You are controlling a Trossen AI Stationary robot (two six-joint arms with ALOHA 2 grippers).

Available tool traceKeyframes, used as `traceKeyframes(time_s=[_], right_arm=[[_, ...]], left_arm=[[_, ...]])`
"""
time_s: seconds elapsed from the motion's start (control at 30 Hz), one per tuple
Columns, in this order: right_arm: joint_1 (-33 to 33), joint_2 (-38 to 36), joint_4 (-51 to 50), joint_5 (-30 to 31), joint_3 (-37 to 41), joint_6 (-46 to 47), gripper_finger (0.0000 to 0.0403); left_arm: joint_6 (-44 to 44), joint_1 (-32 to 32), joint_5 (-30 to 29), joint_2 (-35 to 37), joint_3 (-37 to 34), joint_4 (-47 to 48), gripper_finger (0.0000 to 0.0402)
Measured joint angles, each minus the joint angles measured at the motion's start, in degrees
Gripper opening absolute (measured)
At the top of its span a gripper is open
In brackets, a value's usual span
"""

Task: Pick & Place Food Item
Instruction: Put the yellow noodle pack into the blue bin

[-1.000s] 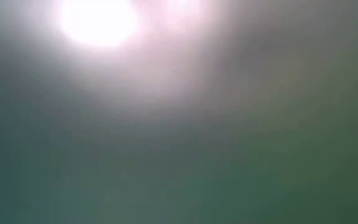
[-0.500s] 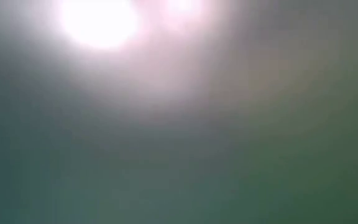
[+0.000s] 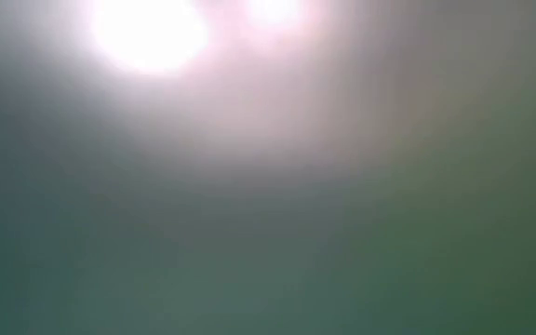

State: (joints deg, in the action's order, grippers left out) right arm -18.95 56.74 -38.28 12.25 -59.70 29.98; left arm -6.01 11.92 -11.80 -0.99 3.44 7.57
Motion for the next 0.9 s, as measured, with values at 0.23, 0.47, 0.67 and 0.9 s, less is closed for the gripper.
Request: traceKeyframes(time_s=[0.23,0.47,0.67,0.9], right_arm=[[-9.91,2.66,-15.24,-1.25,-8.73,12.77,0.0008],[-20.22,7.15,-27.57,-3.39,-12.81,32.59,0.0008],[-27.93,11.48,-32.29,-3.32,-12.18,48.1,0.0008],[-35.31,15.65,-33.51,-1.71,-9.96,61.38,0.0008]], left_arm=[[-0.01,0.0,0.01,0.0,0.0,0.0,0.0],[-0.01,0.0,0.01,0.01,0.0,0.0,0.0],[-0.01,0.0,0.01,0.02,0.0,0.0,0.0],[-0.01,0.0,0.01,0.01,0.0,0.0,0.0]])
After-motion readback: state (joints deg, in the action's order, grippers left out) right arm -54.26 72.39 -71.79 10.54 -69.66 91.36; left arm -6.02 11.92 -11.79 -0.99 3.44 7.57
